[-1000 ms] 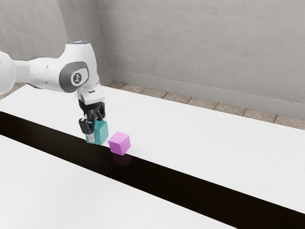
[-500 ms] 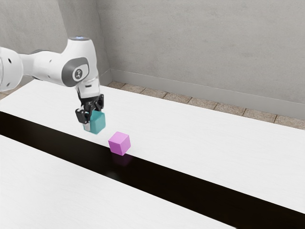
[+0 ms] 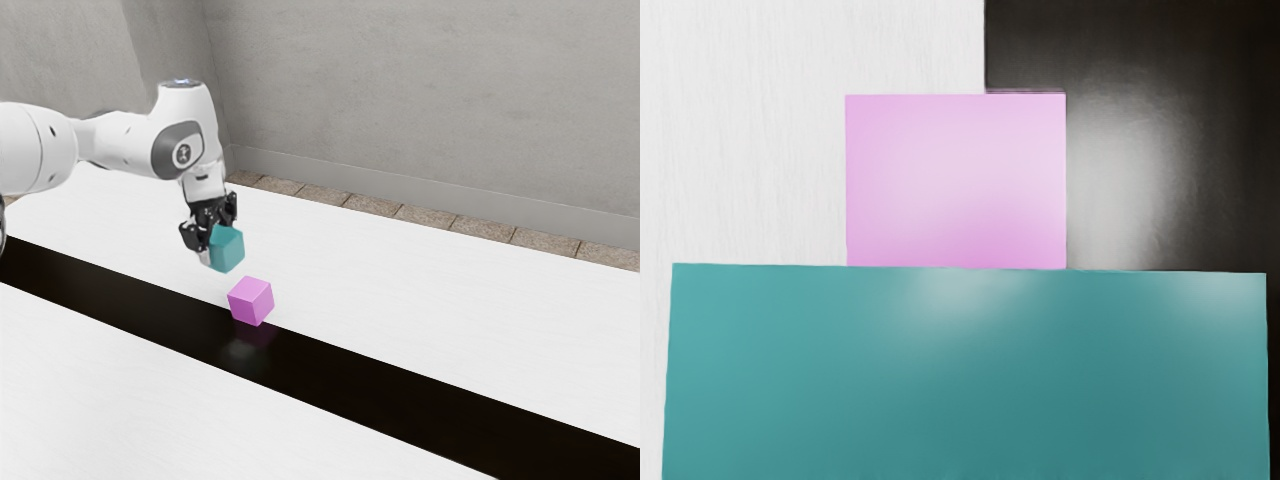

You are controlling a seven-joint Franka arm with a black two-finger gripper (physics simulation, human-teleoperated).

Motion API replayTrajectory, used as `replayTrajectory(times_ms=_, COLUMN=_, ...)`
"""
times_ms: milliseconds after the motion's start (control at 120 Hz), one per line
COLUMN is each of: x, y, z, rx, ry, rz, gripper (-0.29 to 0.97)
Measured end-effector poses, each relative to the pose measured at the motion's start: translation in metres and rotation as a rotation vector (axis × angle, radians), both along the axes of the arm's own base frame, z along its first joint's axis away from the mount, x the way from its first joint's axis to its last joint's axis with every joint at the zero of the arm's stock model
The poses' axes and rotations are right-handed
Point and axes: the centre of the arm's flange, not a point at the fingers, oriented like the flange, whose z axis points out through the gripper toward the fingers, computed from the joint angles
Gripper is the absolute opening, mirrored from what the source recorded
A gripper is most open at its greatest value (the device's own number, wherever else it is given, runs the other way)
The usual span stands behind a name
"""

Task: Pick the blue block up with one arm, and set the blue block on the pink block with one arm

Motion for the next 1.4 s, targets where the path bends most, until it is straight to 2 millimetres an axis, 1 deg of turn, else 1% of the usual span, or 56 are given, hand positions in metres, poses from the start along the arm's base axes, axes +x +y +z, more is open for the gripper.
replayTrajectory(times_ms=175, x=-0.001, y=-0.008, z=-0.012, rx=-0.018, ry=0.019, rz=-0.02, gripper=0.37)
replayTrajectory(times_ms=342, x=0.0, y=-0.024, z=-0.022, rx=-0.034, ry=0.033, rz=-0.055, gripper=0.36)
replayTrajectory(times_ms=433, x=0.001, y=-0.028, z=-0.026, rx=-0.05, ry=0.039, rz=-0.06, gripper=0.39)
replayTrajectory(times_ms=467, x=0.001, y=-0.028, z=-0.027, rx=-0.056, ry=0.04, rz=-0.061, gripper=0.41)
replayTrajectory(times_ms=542, x=0.001, y=-0.03, z=-0.028, rx=-0.064, ry=0.041, rz=-0.064, gripper=0.37)
replayTrajectory(times_ms=808, x=0.001, y=-0.031, z=-0.031, rx=-0.074, ry=0.044, rz=-0.077, gripper=0.37)
replayTrajectory(times_ms=900, x=0.0, y=-0.027, z=-0.032, rx=-0.074, ry=0.045, rz=-0.075, gripper=0.38)
replayTrajectory(times_ms=992, x=0.0, y=-0.026, z=-0.032, rx=-0.073, ry=0.045, rz=-0.078, gripper=0.37)
replayTrajectory(times_ms=1117, x=0.001, y=-0.029, z=-0.032, rx=-0.075, ry=0.045, rz=-0.086, gripper=0.37)
replayTrajectory(times_ms=1133, x=0.001, y=-0.029, z=-0.032, rx=-0.075, ry=0.045, rz=-0.086, gripper=0.37)
replayTrajectory(times_ms=1175, x=0.001, y=-0.029, z=-0.032, rx=-0.075, ry=0.045, rz=-0.088, gripper=0.44)
replayTrajectory(times_ms=1400, x=0.0, y=-0.031, z=-0.034, rx=-0.078, ry=0.051, rz=-0.094, gripper=0.58)
